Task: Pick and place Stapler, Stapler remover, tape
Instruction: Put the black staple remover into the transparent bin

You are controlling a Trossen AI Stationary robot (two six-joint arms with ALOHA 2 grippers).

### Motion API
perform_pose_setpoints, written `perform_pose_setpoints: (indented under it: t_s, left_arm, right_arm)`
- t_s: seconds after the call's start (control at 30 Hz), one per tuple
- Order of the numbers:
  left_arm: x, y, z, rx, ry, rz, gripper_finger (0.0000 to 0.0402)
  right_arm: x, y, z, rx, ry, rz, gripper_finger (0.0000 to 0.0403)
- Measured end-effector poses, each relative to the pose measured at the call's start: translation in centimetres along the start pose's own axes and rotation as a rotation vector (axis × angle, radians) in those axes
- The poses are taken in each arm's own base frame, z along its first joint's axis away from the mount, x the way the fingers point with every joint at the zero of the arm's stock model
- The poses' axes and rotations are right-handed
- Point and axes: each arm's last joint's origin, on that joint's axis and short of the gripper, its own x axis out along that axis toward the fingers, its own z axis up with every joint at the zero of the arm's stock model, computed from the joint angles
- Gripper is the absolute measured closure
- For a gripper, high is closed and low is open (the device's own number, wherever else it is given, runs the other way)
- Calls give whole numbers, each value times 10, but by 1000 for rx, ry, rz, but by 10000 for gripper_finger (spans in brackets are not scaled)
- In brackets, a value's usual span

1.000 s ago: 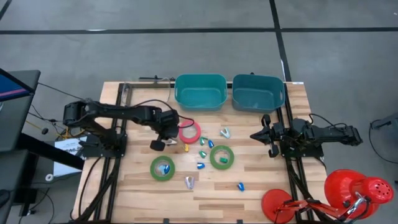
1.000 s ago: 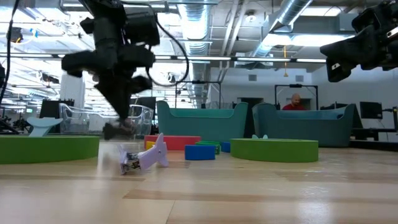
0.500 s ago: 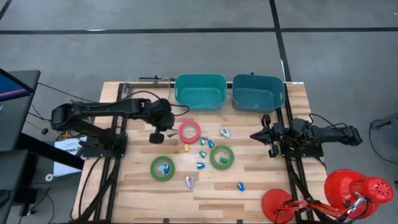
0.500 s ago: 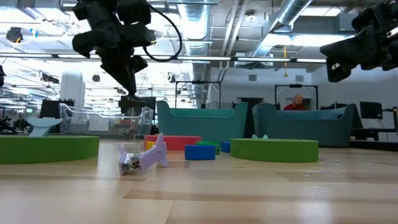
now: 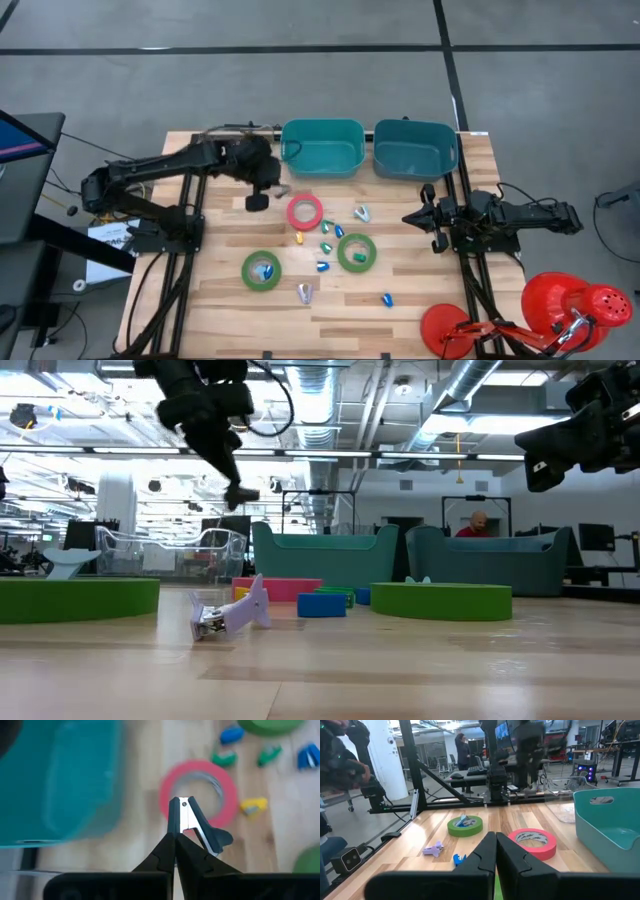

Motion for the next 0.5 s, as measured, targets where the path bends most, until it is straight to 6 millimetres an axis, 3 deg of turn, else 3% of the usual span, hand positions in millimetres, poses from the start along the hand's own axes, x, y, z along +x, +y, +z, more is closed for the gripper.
perform_pose_setpoints:
  t_s: [0.23,0.5]
  left_arm:
    - [-19,42,-1,-100,-35,116,398]
    - [-30,79,-22,-216,-11,219,398]
  right_arm:
    - [0,0,0,0,0,0,403]
    - [0,0,0,0,0,0,403]
